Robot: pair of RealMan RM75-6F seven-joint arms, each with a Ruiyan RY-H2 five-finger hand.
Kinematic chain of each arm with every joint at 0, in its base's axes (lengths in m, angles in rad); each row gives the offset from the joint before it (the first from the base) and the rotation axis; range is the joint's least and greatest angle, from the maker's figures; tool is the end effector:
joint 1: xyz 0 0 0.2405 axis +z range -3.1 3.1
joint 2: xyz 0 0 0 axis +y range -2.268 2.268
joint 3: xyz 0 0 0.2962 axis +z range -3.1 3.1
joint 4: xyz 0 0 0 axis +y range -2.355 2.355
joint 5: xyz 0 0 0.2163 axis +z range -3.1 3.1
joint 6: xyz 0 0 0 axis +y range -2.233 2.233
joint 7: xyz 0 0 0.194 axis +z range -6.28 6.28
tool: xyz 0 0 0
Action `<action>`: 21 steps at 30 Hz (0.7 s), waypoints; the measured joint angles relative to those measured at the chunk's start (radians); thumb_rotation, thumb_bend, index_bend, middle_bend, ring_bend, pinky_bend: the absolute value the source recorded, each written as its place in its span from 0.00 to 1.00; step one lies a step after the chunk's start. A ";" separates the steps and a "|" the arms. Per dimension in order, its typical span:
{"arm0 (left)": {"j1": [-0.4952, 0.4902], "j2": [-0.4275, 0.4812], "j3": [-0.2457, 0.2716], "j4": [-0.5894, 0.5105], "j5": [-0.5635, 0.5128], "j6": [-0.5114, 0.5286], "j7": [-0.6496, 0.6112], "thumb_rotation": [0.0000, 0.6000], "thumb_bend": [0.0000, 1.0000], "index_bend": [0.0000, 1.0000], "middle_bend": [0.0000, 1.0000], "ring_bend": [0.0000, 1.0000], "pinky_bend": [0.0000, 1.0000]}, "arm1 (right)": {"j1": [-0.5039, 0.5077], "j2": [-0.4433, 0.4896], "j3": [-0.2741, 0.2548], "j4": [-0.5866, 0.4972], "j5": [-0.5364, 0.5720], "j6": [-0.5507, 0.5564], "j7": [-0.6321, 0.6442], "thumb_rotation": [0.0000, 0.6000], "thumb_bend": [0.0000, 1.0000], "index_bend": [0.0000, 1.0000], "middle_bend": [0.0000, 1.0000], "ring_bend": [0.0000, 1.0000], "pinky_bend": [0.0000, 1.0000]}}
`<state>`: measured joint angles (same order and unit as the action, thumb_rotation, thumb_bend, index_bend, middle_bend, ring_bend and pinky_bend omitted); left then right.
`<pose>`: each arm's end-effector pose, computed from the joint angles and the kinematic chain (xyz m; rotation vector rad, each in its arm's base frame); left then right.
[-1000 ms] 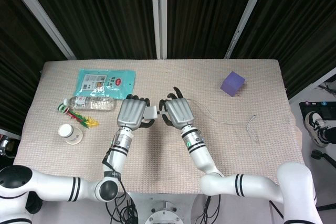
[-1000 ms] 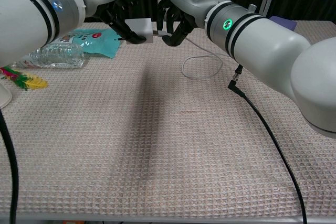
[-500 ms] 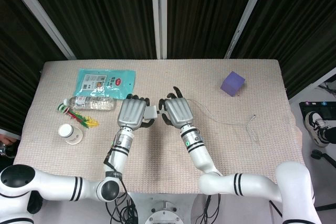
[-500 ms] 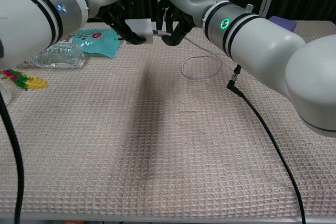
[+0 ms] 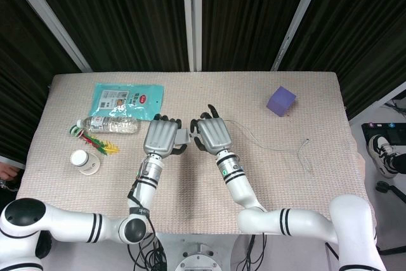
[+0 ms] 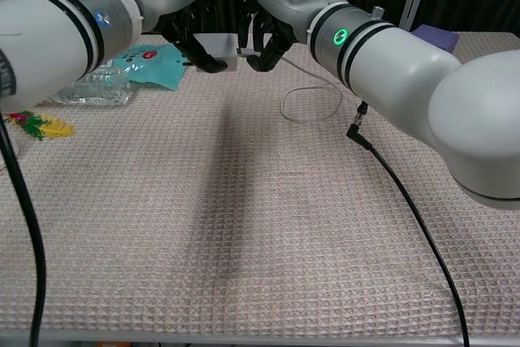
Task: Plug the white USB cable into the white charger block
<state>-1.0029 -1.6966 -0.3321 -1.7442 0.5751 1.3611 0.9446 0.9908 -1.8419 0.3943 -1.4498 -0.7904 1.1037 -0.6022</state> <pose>-0.0432 0.4190 -0.0403 -1.6920 -0.8818 -0.8370 -0.0205 -0.4397 -0.0905 1.7233 -1.0411 1.1117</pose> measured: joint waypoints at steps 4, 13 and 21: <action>-0.003 -0.005 -0.001 0.005 -0.003 -0.002 -0.002 0.78 0.26 0.52 0.49 0.29 0.25 | 0.005 -0.006 0.003 0.008 0.003 -0.002 0.005 1.00 0.42 0.64 0.55 0.25 0.00; -0.006 -0.012 -0.009 0.011 -0.001 -0.008 -0.021 0.78 0.26 0.52 0.49 0.29 0.25 | 0.011 -0.017 0.006 0.021 0.003 -0.003 0.021 1.00 0.42 0.64 0.55 0.25 0.00; 0.001 -0.007 -0.010 0.016 0.003 -0.027 -0.051 0.78 0.26 0.52 0.49 0.29 0.25 | 0.012 -0.023 0.007 0.033 0.001 -0.007 0.036 1.00 0.42 0.64 0.54 0.25 0.00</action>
<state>-1.0020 -1.7035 -0.3418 -1.7278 0.5785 1.3344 0.8939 1.0026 -1.8646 0.4013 -1.4171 -0.7889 1.0967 -0.5664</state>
